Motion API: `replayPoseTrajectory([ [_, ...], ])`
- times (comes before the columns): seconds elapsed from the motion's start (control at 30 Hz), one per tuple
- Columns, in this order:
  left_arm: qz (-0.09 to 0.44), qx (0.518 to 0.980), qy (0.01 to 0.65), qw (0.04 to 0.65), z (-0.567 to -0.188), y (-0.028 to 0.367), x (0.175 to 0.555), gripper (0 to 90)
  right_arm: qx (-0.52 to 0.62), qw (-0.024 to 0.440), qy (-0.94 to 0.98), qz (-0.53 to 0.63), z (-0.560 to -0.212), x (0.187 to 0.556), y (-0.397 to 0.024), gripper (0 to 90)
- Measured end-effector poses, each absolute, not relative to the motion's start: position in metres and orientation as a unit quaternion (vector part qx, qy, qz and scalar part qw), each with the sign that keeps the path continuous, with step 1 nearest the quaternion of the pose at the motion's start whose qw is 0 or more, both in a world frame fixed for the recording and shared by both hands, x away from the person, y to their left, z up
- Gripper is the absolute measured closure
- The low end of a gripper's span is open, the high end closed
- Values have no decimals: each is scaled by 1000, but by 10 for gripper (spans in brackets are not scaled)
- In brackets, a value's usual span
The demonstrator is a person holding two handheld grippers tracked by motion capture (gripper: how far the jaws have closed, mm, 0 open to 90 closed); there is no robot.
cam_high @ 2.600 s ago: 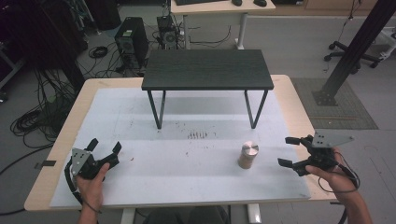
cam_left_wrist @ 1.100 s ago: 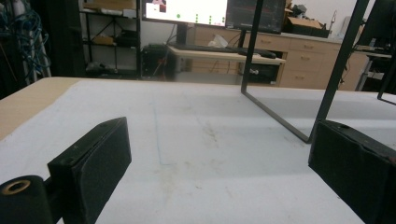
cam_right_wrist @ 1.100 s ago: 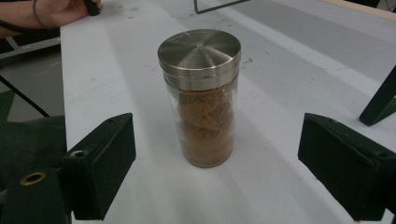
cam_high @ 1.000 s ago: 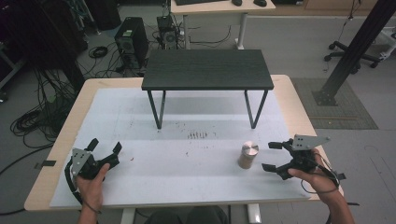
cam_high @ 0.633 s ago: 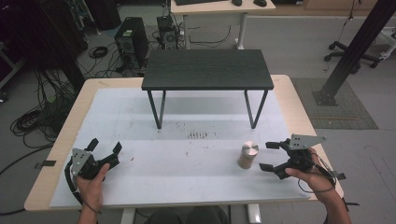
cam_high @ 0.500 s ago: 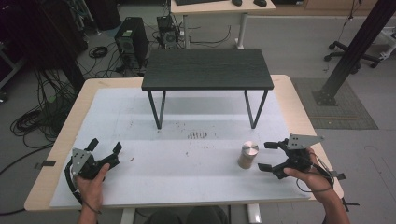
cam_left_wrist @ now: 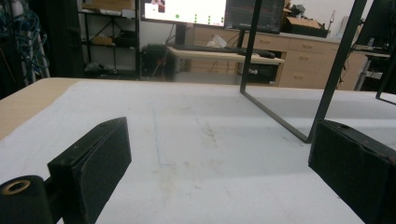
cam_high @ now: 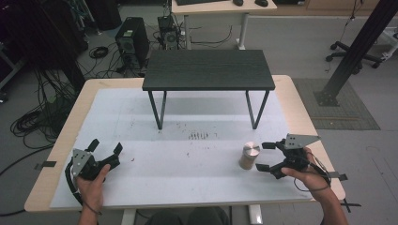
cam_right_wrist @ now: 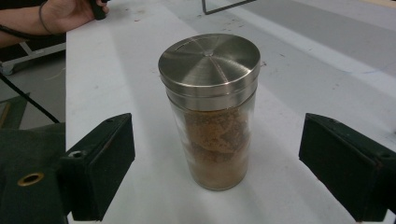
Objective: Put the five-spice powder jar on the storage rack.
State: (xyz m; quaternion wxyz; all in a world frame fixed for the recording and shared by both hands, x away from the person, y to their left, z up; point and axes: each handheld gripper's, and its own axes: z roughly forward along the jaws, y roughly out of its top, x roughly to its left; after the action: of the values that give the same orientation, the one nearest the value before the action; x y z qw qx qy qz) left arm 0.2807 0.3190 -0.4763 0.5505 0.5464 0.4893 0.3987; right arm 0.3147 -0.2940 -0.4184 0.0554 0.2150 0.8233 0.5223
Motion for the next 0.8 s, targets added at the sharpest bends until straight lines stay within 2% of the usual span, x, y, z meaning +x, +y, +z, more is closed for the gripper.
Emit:
replayPoseTrajectory([
  [0.8, 399, 547, 489, 551, -476, 319, 281, 62, 211, 45, 824, 523, -421, 320, -282, 104],
])
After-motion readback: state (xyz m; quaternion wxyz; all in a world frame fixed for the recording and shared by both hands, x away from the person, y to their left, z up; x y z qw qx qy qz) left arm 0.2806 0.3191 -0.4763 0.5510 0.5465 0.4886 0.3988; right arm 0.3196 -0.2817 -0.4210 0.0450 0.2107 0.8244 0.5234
